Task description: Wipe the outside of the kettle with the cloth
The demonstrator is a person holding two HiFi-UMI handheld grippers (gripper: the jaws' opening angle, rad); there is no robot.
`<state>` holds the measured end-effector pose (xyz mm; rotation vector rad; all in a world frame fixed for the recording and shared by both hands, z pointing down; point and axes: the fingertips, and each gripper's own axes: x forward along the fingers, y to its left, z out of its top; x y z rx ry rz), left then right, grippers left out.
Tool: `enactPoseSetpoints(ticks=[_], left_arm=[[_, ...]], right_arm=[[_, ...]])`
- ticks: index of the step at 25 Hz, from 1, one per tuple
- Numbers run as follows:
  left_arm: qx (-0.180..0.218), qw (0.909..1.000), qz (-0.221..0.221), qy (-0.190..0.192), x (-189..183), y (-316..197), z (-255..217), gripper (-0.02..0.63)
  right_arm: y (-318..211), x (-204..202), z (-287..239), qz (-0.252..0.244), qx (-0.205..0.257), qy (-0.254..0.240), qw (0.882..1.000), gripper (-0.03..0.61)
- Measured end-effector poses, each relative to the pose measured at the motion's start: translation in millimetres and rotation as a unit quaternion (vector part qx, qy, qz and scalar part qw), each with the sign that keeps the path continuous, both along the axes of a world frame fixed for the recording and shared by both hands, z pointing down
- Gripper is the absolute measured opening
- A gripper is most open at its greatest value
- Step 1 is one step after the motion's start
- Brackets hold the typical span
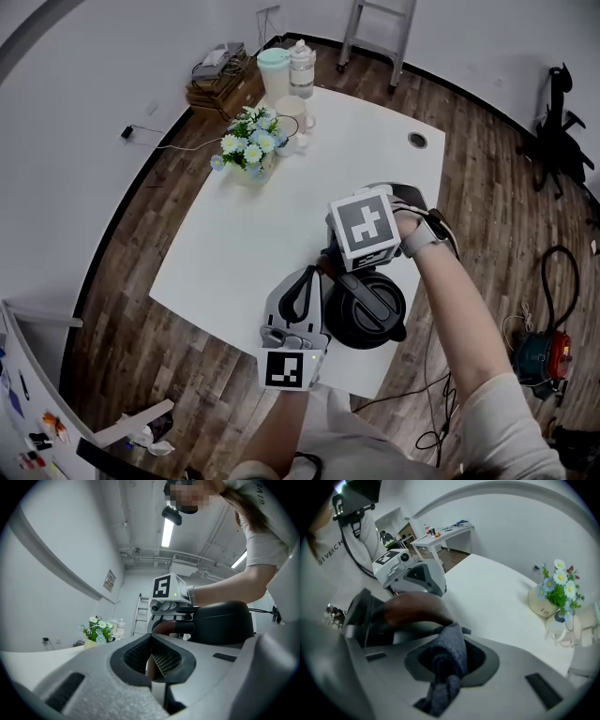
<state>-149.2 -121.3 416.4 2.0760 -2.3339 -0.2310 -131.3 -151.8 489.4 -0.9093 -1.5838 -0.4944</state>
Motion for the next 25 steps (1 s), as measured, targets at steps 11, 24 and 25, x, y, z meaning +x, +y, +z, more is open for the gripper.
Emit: enactPoseSetpoints(ticks=[11, 24, 25], left_arm=[[-0.018, 0.9998, -0.006, 0.005, -8, 3, 16, 0.008], [-0.034, 0.9986, -0.021, -0.035, -22, 4, -11, 0.008], [-0.042, 0.9983, -0.019, -0.036, -21, 6, -6, 0.008]], right_arm=[[-15, -5, 9, 0.042, -0.029, -0.029, 0.998, 0.067], [57, -24, -112, -0.140, 0.036, -0.050, 0.988, 0.067], [59, -29, -103, -0.143, 0.036, -0.044, 0.988, 0.067]])
